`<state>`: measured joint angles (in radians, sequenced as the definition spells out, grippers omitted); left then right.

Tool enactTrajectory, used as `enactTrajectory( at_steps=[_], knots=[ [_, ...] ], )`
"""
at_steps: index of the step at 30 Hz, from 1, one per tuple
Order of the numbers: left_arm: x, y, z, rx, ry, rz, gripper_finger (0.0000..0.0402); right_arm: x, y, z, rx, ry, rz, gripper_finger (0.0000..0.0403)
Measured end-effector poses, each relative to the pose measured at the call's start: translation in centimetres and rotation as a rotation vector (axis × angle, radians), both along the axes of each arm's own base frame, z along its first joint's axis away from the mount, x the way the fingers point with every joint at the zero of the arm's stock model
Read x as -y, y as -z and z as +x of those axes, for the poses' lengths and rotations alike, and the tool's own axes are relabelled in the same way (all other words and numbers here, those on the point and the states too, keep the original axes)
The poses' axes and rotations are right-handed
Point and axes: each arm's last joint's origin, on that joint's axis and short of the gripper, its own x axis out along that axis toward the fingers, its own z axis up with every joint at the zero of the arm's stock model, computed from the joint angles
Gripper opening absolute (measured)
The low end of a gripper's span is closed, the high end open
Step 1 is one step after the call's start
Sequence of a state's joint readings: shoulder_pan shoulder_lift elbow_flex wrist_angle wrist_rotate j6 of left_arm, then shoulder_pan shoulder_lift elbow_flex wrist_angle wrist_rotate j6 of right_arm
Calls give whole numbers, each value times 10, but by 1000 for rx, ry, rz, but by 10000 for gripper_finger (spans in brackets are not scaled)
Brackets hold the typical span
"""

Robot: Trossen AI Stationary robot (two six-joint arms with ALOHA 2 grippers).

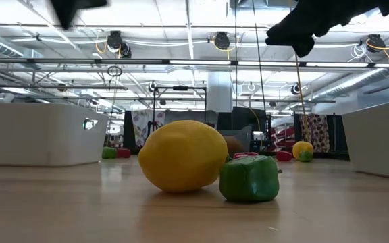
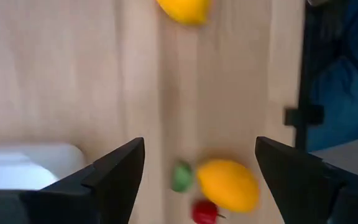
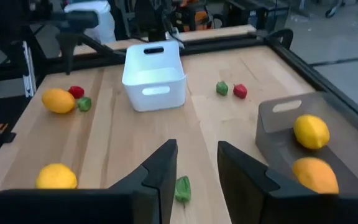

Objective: Sort produce into baskets
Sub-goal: Put the yellow lemon into the black bin

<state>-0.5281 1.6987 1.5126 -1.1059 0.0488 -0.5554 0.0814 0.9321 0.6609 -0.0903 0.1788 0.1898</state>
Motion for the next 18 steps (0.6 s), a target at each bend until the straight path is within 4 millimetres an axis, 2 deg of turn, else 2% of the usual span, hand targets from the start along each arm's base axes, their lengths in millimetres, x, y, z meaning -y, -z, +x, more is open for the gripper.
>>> enactTrajectory(
  at_steps=[6, 9, 12, 18],
  knots=[
    [24, 14, -21, -106, -191, -35, 312, 0, -6, 2, 56, -13, -43, 106],
    [31, 22, -29, -157, -307, -50, 312, 0, -12, 4, 117, -37, -130, 106],
    [37, 29, -35, -184, -410, -71, 312, 0, -21, 5, 197, -54, -224, 106],
    [54, 38, -43, -193, -561, -152, 312, 0, -29, 6, 268, -62, -304, 106]
  ],
)
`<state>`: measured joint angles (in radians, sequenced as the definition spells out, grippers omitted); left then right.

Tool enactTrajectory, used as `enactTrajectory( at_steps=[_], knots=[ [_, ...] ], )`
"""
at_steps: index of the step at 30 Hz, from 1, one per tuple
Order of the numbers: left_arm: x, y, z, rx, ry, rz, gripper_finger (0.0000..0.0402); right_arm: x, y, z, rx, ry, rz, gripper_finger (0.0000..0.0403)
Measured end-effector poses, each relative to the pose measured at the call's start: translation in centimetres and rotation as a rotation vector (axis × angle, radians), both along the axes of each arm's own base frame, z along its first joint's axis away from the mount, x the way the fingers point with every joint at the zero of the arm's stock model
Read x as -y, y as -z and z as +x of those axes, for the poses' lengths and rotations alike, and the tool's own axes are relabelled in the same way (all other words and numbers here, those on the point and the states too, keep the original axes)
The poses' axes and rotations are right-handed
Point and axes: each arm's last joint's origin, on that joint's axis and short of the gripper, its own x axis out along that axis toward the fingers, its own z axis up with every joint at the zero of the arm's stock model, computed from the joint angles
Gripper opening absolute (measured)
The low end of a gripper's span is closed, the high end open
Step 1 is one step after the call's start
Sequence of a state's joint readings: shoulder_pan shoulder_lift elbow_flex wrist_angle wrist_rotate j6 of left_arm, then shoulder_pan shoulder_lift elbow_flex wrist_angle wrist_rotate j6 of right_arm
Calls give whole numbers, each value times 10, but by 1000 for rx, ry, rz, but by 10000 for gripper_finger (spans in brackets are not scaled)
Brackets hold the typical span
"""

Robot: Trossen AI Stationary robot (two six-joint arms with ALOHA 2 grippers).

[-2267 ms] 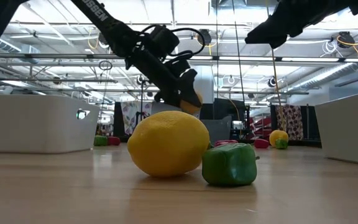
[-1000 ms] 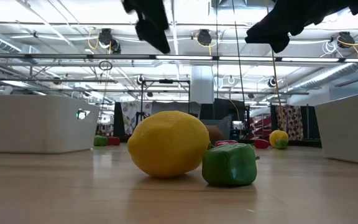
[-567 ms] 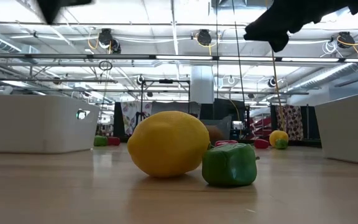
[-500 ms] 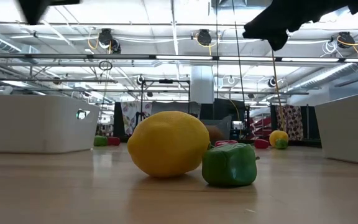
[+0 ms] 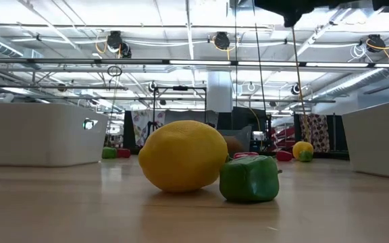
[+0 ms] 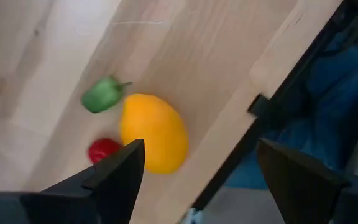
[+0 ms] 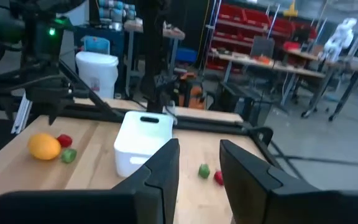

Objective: Sort produce into baskets
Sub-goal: Put the yellow lemon into the black bin

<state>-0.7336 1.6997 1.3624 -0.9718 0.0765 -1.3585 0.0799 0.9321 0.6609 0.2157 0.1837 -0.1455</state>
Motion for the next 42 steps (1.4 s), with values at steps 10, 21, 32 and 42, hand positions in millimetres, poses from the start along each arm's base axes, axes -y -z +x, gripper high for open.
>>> enactTrajectory(
  at_steps=[10, 21, 32, 42],
  knots=[
    [8, 18, -17, -62, -180, 25, 312, 0, -2, 0, 16, 0, -51, 106],
    [14, 38, -28, -20, -253, 49, 313, 0, -2, 0, 15, -1, -48, 106],
    [10, 59, -32, -12, -250, 42, 313, 0, -2, 0, 15, 0, -22, 106],
    [5, 74, -36, -28, -249, 42, 313, 0, -1, 0, 6, 0, -22, 106]
  ],
)
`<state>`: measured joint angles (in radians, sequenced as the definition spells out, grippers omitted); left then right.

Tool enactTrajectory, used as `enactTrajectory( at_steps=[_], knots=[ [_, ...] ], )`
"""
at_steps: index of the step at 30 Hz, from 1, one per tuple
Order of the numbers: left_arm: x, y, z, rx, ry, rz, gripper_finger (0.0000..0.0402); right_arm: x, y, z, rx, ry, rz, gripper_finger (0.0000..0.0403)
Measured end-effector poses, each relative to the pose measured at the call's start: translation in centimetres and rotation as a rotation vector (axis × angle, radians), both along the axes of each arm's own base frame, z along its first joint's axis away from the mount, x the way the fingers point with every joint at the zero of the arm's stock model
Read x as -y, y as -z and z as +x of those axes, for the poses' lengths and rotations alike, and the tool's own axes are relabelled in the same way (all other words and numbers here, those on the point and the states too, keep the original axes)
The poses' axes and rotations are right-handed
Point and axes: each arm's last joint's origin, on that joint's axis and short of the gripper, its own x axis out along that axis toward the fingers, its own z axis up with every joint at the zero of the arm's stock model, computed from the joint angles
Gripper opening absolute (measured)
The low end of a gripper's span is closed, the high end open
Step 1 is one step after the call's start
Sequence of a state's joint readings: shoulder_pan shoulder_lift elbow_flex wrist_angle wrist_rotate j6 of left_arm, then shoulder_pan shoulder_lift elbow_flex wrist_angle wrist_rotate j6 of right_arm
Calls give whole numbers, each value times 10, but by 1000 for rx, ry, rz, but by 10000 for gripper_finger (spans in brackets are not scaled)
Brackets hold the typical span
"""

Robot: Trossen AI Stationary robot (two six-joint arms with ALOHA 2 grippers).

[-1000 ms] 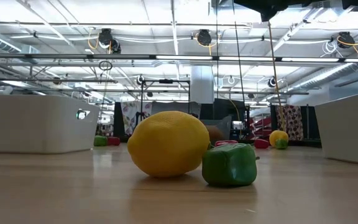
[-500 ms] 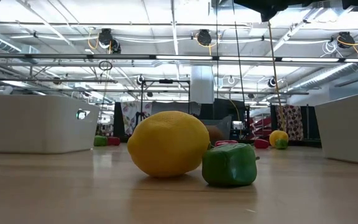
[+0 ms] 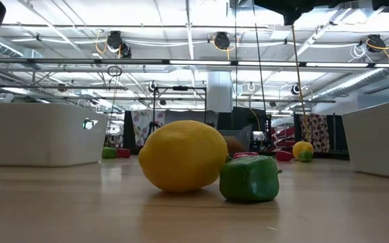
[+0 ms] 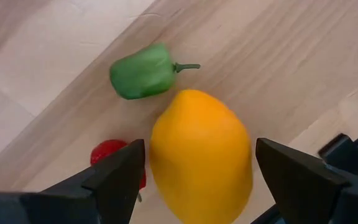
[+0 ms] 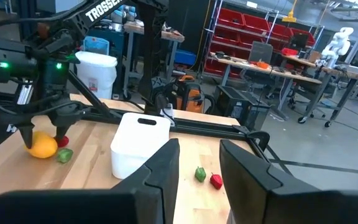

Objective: Sort produce into baskets
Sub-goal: Put the yellow lemon into the black bin

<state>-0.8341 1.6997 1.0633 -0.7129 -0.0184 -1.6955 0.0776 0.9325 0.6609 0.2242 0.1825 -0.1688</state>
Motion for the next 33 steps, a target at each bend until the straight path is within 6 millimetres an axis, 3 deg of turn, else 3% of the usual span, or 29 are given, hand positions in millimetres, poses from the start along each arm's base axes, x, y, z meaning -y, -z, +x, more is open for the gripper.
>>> enactTrajectory(
  at_steps=[7, 17, 24, 29, 33],
  knots=[
    [-1, 11, -2, -1, 6, -41, 313, 0, 1, 0, -12, 0, -1, 106],
    [-2, 12, -3, -12, 35, -43, 310, 0, 1, 0, -13, 0, -1, 106],
    [-2, 12, -3, -23, 69, -54, 257, 0, 2, 0, -19, 1, 26, 106],
    [-9, 9, 7, -2, 126, -45, 244, 0, 4, 0, -33, 2, 39, 106],
    [-14, -5, 25, 73, 241, -57, 245, 0, 5, 0, -41, 2, 52, 106]
  ],
)
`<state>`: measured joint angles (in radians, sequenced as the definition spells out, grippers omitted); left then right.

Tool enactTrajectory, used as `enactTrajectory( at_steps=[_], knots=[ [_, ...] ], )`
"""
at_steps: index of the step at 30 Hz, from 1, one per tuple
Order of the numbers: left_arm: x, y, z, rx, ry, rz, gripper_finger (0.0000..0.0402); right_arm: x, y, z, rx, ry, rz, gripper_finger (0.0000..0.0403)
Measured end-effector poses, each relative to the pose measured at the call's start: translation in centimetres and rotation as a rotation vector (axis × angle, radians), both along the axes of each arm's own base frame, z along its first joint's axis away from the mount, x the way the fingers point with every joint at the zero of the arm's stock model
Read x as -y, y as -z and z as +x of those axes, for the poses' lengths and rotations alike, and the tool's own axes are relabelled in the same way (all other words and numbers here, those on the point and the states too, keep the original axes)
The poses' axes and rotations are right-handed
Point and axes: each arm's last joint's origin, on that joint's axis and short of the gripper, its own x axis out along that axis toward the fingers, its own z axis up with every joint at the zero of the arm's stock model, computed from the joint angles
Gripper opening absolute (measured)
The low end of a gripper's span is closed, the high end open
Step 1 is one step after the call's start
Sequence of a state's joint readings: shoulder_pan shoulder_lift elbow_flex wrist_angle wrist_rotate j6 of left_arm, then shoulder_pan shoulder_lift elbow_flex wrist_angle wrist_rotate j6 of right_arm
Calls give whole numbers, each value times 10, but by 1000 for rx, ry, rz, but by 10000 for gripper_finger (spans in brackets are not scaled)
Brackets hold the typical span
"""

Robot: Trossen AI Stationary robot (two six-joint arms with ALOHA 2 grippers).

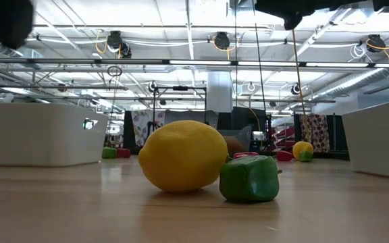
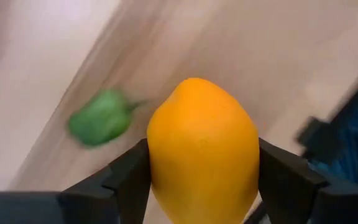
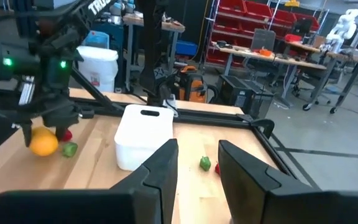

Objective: Sort produce into baskets
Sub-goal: Put the yellow lemon into the black bin

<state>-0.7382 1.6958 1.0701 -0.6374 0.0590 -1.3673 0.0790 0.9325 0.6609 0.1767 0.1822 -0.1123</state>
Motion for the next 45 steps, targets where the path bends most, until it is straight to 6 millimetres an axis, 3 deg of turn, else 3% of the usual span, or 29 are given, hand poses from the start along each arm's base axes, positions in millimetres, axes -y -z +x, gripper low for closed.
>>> enactTrajectory(
  at_steps=[5, 11, 17, 23, 26, 29, 36, 45],
  knots=[
    [-23, -35, 30, 183, 136, 7, 245, 0, 6, -1, -53, 5, 49, 106],
    [-82, -71, 71, 435, 283, 309, 245, 0, 13, -2, -121, 21, 127, 106],
    [-164, -78, 104, 506, 345, 555, 245, 0, 22, -5, -204, 42, 193, 106],
    [-253, -89, 120, 599, 251, 741, 245, 0, 27, -7, -260, 61, 237, 106],
    [-291, -90, 124, 668, 184, 738, 245, 0, 30, -8, -292, 73, 260, 106],
    [-320, -78, 123, 655, 153, 691, 245, 0, 34, -10, -332, 87, 283, 106],
    [-354, -42, 131, 586, 103, 677, 245, -4, 37, -12, -364, 89, 335, 106],
    [-358, -21, 138, 547, 127, 678, 245, -13, 37, -12, -363, 48, 349, 106]
  ],
)
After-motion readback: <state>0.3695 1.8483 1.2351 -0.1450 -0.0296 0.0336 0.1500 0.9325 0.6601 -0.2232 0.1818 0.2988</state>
